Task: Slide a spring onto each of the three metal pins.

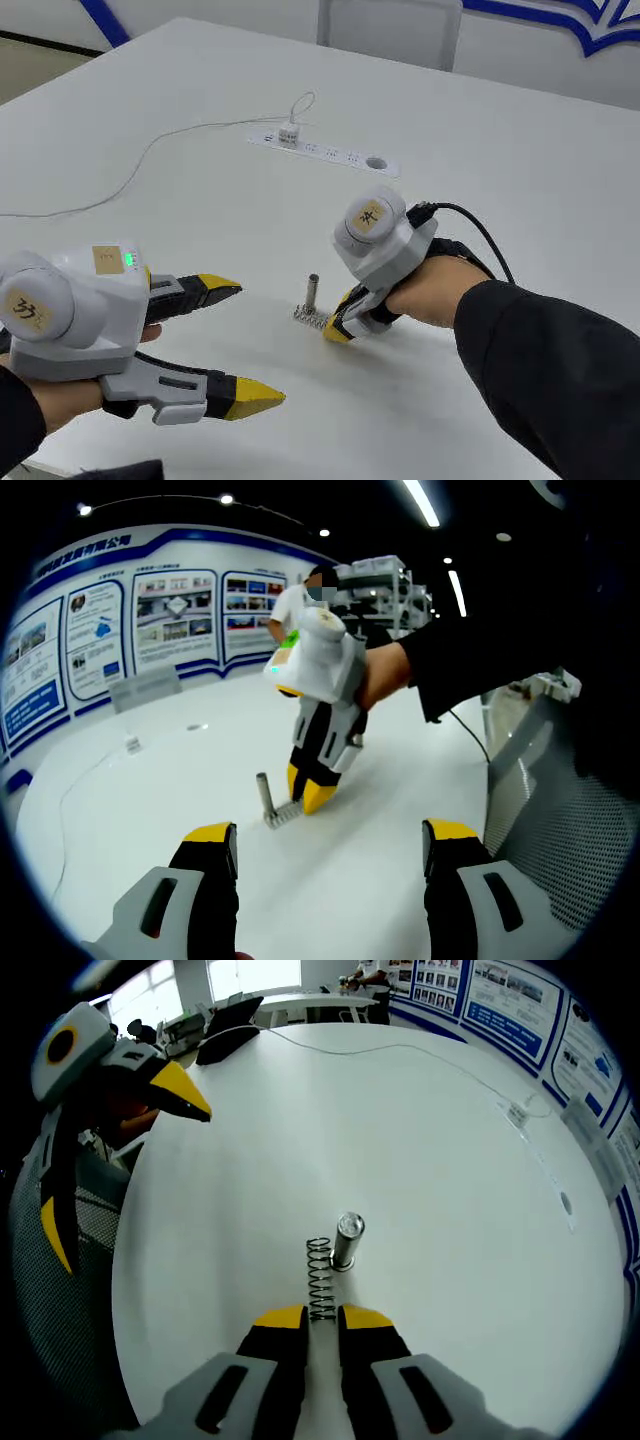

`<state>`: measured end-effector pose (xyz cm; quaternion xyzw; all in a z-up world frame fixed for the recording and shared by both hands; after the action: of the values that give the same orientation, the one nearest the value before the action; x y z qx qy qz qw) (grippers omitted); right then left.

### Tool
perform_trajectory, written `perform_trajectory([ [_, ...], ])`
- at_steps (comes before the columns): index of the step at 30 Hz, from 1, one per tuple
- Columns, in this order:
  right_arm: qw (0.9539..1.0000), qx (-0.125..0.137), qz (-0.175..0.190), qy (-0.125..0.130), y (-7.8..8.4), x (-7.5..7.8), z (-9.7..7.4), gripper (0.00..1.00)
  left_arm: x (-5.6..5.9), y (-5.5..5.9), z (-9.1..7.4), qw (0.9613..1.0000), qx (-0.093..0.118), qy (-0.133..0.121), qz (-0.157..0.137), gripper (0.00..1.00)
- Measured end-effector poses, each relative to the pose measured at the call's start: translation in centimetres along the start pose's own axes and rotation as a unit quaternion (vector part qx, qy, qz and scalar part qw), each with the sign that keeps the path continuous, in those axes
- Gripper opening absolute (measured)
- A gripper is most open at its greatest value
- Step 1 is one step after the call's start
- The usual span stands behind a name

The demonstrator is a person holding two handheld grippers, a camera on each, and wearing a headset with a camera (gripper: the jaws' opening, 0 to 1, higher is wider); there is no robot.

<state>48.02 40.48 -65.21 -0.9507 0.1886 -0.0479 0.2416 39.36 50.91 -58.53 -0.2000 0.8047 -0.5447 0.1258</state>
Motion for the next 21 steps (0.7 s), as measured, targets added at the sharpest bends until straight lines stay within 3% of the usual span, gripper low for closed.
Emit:
perform_trajectory([
  [21, 0.9996, -0.002, -0.026, 0.007, -0.4, -1.1, -3.1, 0.12, 0.0, 0.0, 0.0, 1.0000, -0.001, 0.002, 0.001, 0.77],
])
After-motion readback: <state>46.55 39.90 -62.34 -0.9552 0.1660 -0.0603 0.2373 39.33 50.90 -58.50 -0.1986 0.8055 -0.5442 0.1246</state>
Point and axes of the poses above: the centre of the closed fingertips' face, and the gripper's own axes: z roughly forward along the fingers, x roughly to its right, y roughly out of its underside, the point moved 4 cm from there along -z, roughly backward along the fingers
